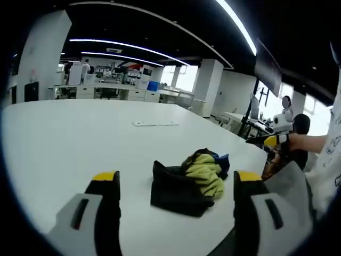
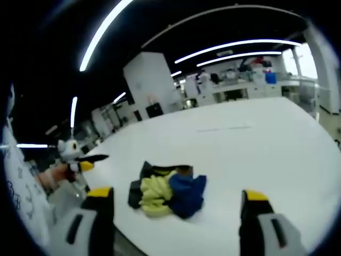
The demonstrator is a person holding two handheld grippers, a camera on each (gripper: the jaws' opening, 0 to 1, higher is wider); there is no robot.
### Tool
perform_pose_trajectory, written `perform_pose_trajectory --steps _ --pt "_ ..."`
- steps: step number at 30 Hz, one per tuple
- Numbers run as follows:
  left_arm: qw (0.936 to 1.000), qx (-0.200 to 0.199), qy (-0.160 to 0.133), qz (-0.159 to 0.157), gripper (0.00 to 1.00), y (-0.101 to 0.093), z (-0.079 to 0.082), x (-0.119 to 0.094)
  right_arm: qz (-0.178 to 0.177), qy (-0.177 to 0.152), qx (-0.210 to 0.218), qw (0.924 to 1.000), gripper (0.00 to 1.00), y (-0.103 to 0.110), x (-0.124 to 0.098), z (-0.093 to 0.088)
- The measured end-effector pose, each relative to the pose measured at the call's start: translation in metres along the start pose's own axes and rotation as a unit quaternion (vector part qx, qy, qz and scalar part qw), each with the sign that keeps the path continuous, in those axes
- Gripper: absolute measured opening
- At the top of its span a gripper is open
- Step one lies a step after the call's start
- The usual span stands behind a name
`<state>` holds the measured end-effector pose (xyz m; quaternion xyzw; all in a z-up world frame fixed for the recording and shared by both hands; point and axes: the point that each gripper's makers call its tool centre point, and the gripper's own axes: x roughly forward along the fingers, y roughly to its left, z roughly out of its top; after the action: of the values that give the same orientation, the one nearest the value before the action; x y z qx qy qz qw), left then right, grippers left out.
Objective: Fold the garment on the visible template until the final outline fits inside the template.
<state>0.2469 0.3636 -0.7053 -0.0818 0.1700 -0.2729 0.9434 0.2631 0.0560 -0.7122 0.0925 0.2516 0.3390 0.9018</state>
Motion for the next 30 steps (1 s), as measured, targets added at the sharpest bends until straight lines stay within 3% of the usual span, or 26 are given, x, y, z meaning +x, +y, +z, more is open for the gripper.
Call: perform_pose_trajectory --steps 30 --pt "0.9999 -0.012 0.005 -0.005 0.82 -0.001 -0.010 0.004 0.002 0.013 0.006 0.9999 0.97 0.007 0.005 -0.011"
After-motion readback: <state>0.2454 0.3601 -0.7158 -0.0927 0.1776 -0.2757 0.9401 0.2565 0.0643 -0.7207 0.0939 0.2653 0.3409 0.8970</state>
